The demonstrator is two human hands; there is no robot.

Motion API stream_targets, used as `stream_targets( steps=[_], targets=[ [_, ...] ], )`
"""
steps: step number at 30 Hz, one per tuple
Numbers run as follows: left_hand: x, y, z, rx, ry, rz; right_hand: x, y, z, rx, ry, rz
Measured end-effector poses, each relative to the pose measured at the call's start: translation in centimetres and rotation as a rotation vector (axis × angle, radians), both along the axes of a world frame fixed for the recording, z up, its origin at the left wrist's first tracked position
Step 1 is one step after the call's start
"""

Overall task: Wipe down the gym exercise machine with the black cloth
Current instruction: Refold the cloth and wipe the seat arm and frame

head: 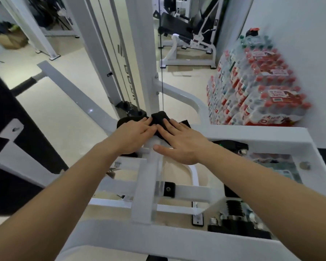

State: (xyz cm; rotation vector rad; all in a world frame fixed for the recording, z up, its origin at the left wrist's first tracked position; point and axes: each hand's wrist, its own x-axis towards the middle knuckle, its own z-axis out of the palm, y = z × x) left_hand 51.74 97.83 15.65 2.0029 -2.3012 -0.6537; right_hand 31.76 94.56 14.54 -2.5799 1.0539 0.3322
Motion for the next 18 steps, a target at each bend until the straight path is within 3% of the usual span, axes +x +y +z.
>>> stream_targets(
  steps=[10,14,18],
  targets=[
    [-14.9,-3.8,1.5,0.025,0.042,-0.253,-14.7,-0.7,1.7,0.117,0.0,-0.309],
    [-22.4,-5.8,2.5,0.064,0.115,-0.303,-22.0,0.0,2.1,0.019,0.107,-0.406],
    [-28.4,-8.2,1.8,0.057,0.149,-0.359,-26.9,1.1,2.0,0.027,0.073,-0.557]
  ],
)
